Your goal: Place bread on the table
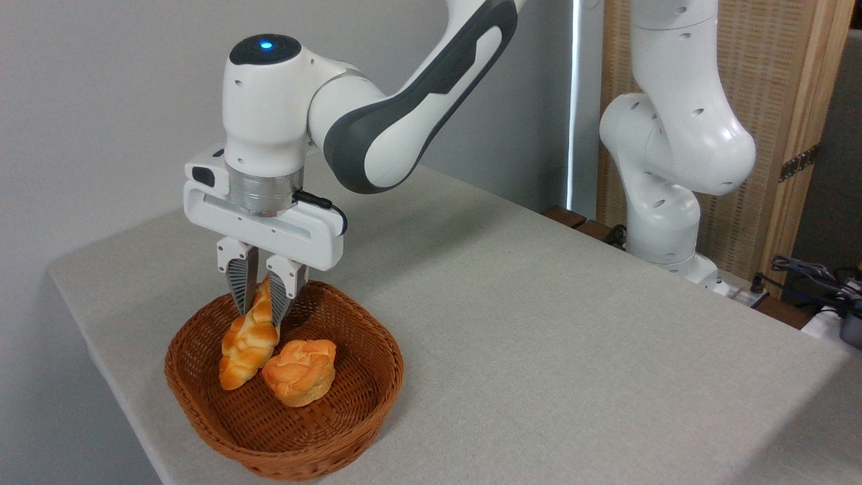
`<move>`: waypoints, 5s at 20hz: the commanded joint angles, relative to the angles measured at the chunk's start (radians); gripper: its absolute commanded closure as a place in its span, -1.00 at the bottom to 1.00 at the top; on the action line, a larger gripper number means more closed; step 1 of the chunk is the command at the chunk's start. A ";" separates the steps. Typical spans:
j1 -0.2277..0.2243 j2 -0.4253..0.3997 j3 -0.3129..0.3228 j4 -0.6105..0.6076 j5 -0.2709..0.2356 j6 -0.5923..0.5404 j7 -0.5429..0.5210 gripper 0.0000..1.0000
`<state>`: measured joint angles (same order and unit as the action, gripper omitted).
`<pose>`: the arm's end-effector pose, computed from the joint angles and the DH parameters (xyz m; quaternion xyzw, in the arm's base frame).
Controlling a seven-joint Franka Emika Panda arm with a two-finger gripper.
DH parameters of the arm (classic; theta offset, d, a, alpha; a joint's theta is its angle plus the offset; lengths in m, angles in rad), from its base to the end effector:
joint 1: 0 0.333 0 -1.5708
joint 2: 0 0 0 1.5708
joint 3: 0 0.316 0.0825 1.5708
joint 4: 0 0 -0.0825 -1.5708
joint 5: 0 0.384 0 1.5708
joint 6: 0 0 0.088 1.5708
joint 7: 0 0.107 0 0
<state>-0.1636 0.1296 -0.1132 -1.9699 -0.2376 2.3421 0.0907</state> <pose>0.5835 -0.1675 0.4314 0.9816 -0.1082 0.1101 0.1122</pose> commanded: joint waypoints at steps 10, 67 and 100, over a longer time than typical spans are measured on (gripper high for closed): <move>0.046 -0.162 0.044 0.032 -0.006 -0.288 0.270 0.32; -0.010 -0.050 0.095 0.416 0.251 -0.790 0.584 -1.00; 0.061 -0.179 0.093 0.286 0.233 -0.725 0.577 -1.00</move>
<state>-0.1046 -0.0296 -0.0256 -1.6711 0.0001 1.6376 0.6834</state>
